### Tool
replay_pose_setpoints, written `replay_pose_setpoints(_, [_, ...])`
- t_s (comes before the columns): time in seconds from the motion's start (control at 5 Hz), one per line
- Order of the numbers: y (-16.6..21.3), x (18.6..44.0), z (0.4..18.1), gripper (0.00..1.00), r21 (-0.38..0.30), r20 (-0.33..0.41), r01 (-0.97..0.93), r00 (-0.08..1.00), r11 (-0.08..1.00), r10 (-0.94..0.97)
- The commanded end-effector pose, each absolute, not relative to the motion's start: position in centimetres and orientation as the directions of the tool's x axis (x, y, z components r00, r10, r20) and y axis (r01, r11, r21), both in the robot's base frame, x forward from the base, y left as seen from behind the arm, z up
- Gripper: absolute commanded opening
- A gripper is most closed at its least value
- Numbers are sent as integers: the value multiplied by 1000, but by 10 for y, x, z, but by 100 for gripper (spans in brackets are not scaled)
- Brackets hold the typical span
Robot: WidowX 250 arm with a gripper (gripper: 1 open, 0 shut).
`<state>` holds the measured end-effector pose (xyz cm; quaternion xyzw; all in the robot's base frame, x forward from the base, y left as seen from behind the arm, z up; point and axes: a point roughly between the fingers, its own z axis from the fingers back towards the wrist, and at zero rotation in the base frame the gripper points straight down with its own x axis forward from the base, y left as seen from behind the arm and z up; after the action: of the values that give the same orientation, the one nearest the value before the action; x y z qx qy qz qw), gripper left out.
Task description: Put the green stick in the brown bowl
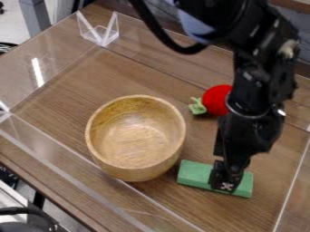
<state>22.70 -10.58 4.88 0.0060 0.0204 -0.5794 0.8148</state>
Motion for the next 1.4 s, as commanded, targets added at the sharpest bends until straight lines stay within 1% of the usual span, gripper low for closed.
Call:
replay_pose_setpoints(0.0, [-111,231,50,100,11,-20,960,278,278,-960])
replay_pose_setpoints(0.4, [-79,220,37,100,32,-8,935,353,353,-936])
replay_pose_setpoints(0.8, [-91,222,39,100,55,-21,943,330,329,-944])
replay_pose_setpoints(1.2, [-96,223,29,100,68,-16,938,343,341,-939])
